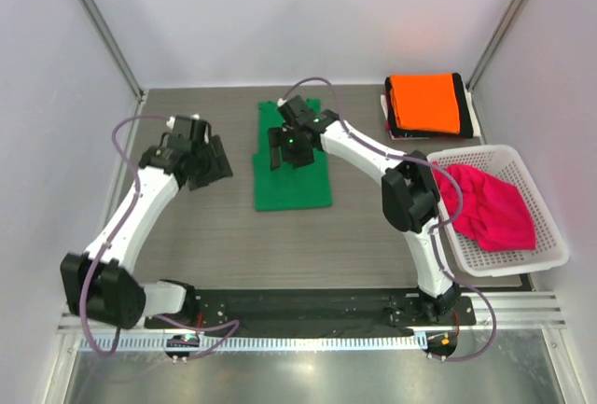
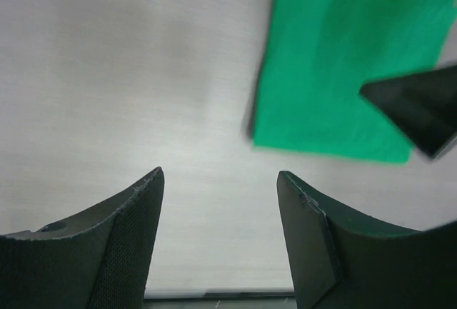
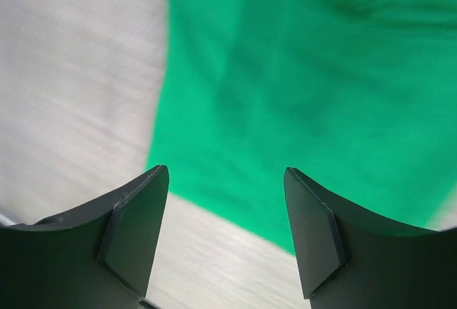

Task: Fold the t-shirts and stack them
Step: Fold the tshirt, then neatly place the folded tshirt to the corner

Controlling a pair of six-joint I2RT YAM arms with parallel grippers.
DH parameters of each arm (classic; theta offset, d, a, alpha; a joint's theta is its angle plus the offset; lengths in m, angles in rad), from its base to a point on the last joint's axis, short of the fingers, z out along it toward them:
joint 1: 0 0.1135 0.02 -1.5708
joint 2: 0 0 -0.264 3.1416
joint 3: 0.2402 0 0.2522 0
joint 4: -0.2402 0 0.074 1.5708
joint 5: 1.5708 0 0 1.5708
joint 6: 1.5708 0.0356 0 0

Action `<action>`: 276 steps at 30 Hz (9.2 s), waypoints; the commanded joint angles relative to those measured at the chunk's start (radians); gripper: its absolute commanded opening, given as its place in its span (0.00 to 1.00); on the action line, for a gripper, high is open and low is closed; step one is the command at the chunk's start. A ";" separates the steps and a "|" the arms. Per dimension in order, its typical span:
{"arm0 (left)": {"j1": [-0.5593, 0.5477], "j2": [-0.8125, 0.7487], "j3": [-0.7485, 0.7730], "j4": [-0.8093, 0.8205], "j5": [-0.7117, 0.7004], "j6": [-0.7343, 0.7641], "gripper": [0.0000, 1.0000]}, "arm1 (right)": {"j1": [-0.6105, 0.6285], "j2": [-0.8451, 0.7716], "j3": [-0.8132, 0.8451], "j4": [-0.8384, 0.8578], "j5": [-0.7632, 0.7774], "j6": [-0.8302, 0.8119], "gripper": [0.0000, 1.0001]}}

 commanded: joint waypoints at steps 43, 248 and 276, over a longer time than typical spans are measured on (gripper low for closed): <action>-0.106 0.143 -0.486 0.614 0.230 -0.254 0.73 | -0.264 -0.522 -1.080 0.624 -0.288 0.179 0.75; -0.043 -0.651 -0.323 -0.018 -0.178 0.035 0.77 | -0.419 -0.406 -0.295 0.107 0.251 -0.447 0.01; -0.045 -0.581 -0.328 -0.014 -0.168 0.035 0.77 | -0.628 -0.255 0.354 -0.088 0.059 -0.751 0.01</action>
